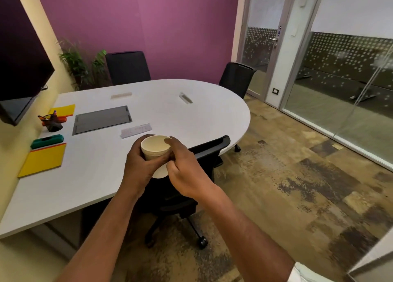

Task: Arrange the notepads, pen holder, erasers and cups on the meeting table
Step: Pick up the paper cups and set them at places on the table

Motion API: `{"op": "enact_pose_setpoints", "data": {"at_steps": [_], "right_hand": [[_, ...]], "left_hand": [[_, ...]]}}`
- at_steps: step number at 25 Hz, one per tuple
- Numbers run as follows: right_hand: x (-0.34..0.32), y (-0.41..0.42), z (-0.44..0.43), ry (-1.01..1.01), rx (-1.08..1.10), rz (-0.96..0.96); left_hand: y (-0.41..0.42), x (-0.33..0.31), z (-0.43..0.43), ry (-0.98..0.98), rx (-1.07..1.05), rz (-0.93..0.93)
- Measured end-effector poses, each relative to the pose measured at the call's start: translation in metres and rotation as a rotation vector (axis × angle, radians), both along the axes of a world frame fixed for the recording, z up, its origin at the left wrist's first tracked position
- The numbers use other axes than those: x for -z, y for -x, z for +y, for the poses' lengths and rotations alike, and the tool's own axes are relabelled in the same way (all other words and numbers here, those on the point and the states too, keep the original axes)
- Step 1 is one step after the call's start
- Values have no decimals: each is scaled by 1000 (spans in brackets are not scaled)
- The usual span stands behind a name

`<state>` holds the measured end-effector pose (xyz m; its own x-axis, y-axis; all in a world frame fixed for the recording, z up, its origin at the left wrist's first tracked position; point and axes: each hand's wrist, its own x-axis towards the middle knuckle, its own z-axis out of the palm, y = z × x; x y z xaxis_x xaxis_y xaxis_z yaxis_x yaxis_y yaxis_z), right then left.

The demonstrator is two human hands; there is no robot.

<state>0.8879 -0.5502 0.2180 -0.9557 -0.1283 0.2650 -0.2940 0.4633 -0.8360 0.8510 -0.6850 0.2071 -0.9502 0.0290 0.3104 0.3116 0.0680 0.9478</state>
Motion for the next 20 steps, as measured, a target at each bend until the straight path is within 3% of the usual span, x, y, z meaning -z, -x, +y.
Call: {"op": "enact_pose_setpoints", "data": {"at_steps": [8,20], "right_hand": [[-11,35,110,-14,33,72],[3,204,229,-11,119,47]], "left_hand": [[42,-4,111,-5,23,-22],[195,4,237,108,-64,13]]}}
